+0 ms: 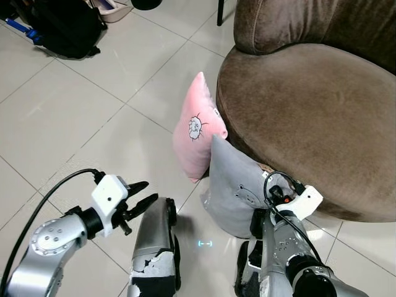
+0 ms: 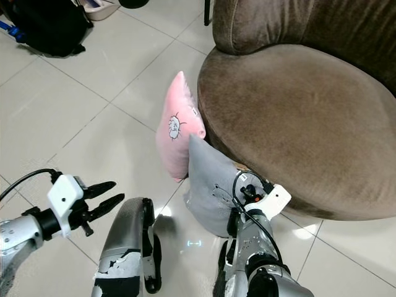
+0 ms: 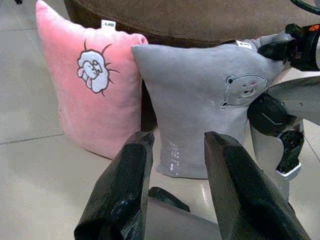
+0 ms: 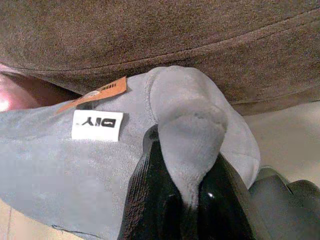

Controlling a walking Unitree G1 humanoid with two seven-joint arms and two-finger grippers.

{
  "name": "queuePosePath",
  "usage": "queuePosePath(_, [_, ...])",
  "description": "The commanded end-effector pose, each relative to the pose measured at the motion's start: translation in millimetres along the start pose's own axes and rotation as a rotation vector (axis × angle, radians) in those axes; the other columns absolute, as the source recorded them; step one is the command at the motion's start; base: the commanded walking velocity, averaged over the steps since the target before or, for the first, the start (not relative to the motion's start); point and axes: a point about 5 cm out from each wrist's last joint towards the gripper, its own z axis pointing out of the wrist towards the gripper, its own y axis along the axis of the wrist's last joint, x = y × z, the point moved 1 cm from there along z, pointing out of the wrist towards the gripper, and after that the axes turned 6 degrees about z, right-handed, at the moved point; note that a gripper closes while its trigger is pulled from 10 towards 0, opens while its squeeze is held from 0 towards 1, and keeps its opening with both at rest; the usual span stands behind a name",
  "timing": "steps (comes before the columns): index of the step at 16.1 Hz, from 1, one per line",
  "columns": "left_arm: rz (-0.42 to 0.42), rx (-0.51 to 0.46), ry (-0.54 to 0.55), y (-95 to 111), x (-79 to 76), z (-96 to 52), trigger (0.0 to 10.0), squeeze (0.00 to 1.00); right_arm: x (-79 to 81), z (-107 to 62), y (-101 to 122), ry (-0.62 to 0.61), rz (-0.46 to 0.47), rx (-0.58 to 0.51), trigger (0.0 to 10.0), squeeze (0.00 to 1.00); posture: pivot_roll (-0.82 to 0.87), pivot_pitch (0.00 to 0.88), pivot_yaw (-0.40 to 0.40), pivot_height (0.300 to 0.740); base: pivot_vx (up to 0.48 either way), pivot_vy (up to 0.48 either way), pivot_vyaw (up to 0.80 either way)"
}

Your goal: Move the pillow to the sofa from floor

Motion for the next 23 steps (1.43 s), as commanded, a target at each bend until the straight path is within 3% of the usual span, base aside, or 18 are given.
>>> queuePosePath(1, [-0.009, 0.023, -0.006, -6.6, -4.5, -0.1, 10.0, 0.00, -5.2, -3.8, -10.2, -0.022, -0.008, 0.049, 10.0, 0.00, 0.44, 0.312, 0.016, 0.610, 0.000, 0.000, 0.00])
queuePosePath(8, [-0.008, 0.013, -0.012, -5.1, -12.8, 11.9, 10.0, 0.00, 1.3, -7.3, -15.2, 0.075, -0.019, 0.050, 10.0, 0.00, 0.39, 0.285, 0.006, 0.670, 0.000, 0.000, 0.00])
queuePosePath(12, [-0.024, -0.002, -0.025, -5.9, -21.6, 18.7, 10.0, 0.00, 24.9, -18.4, -9.3, 0.309, 0.059, -0.048, 10.0, 0.00, 0.33, 0.266, -0.005, 0.710, 0.000, 0.000, 0.00])
queuePosePath(14, [-0.033, -0.015, -0.020, -7.0, -24.3, 20.9, 10.0, 0.00, 40.6, -33.3, 6.6, 0.398, 0.108, -0.134, 10.0, 0.00, 0.28, 0.244, -0.011, 0.725, 0.000, 0.000, 0.00])
queuePosePath(15, [-0.037, -0.041, -0.006, -8.5, -26.2, 24.1, 10.0, 0.00, 63.1, -52.9, 39.9, 0.437, 0.189, -0.268, 10.0, 0.00, 0.21, 0.214, -0.013, 0.735, 0.000, 0.000, 0.00])
queuePosePath(17, [-0.032, -0.101, 0.058, -6.5, -24.3, 25.4, 10.0, 0.00, 81.8, -69.4, 69.2, 0.454, 0.212, -0.380, 10.0, 0.00, 0.17, 0.191, -0.012, 0.740, 0.000, 0.000, 0.00])
queuePosePath(18, [-0.051, -0.160, 0.118, -6.2, -23.2, 27.2, 10.0, 0.00, 96.5, -79.2, 98.1, 0.448, 0.218, -0.487, 10.0, 0.00, 0.11, 0.160, -0.010, 0.740, 0.000, 0.000, 0.00])
queuePosePath(19, [-0.052, -0.176, 0.128, -6.2, -23.2, 28.1, 10.0, 0.00, 101.7, -83.5, 109.7, 0.445, 0.223, -0.524, 10.0, 0.00, 0.11, 0.160, -0.010, 0.740, 0.000, 0.000, 0.00])
queuePosePath(21, [-0.023, -0.248, 0.147, 43.5, -7.7, 44.0, 10.0, 0.00, 113.8, -90.5, 148.6, 0.436, 0.196, -0.632, 10.0, 0.00, 0.06, 0.110, -0.010, 0.740, 0.000, 0.000, 0.00])
queuePosePath(23, [-0.020, -0.251, 0.191, 48.9, 1.0, 57.1, 10.0, 0.00, 111.8, -90.4, 167.4, 0.378, 0.148, -0.642, 10.0, 0.00, 0.05, 0.087, -0.013, 0.740, 0.000, 0.000, 0.00])
